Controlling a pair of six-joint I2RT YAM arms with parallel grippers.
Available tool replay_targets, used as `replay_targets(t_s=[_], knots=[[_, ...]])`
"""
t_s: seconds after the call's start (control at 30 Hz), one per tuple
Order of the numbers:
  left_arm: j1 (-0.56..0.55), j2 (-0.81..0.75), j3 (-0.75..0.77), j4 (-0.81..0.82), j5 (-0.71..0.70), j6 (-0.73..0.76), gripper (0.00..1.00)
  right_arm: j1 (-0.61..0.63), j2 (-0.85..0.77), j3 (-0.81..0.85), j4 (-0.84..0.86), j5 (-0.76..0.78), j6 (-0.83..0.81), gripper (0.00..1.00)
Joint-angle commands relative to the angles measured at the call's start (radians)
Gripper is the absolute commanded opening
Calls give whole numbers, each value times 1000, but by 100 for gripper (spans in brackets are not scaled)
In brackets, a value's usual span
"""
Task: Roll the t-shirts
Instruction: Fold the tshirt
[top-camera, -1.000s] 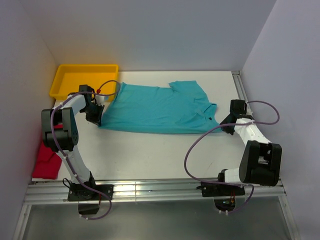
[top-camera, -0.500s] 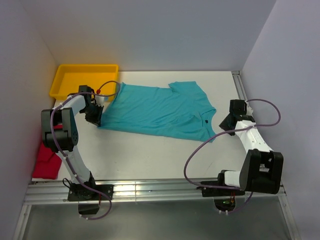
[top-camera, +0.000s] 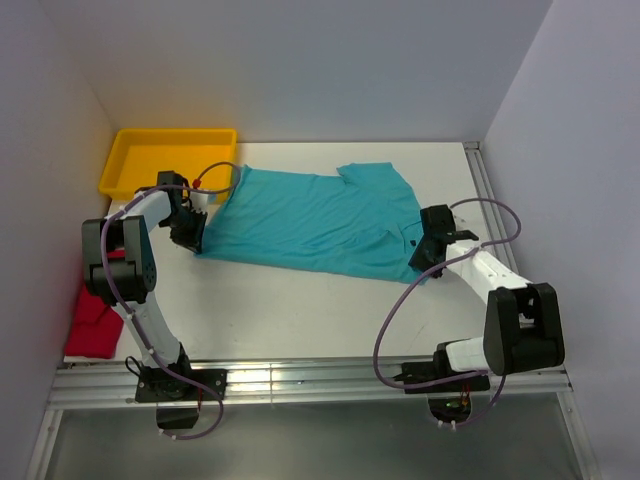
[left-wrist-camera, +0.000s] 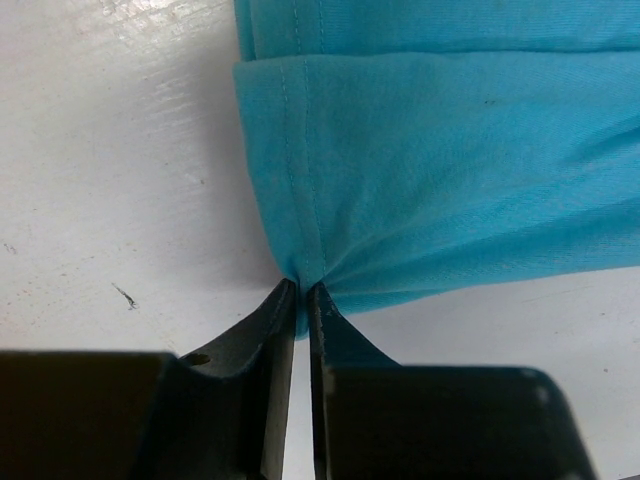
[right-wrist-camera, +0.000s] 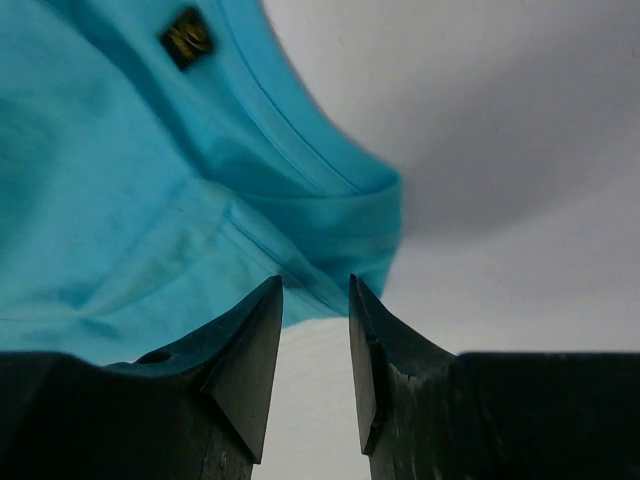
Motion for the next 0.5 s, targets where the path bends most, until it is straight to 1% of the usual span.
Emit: replay_targets(t_s=[0.0,0.17,0.2,0.23,0.3,0.33,0.4,0.47], knots=[[2,-5,-11,-17,-13,11,15,7,-32,-45,14,2,26,40],[-2,0,-9,-12,-14,9,15,22,10,-77,34,19,52,41],[-2,1,-11,-10,-17,9,14,22,11,-89,37,23,60,42],[-4,1,-14,-9,-26,11,11,22,14,-92,34,40,68,42],[-5,0,-17,-4,-33,14,7,21,20,-97,22,55,85,39],[-4,-2,-21,-6,-40,15,2,19,19,-99,16,65,88,26],[-5,-2,-23,-10,-48,20,0,5,14,-103,8,59,95,11],[-7,-6,-28,-10,-62,23,0,-8,4,-103,-10,46,100,9]])
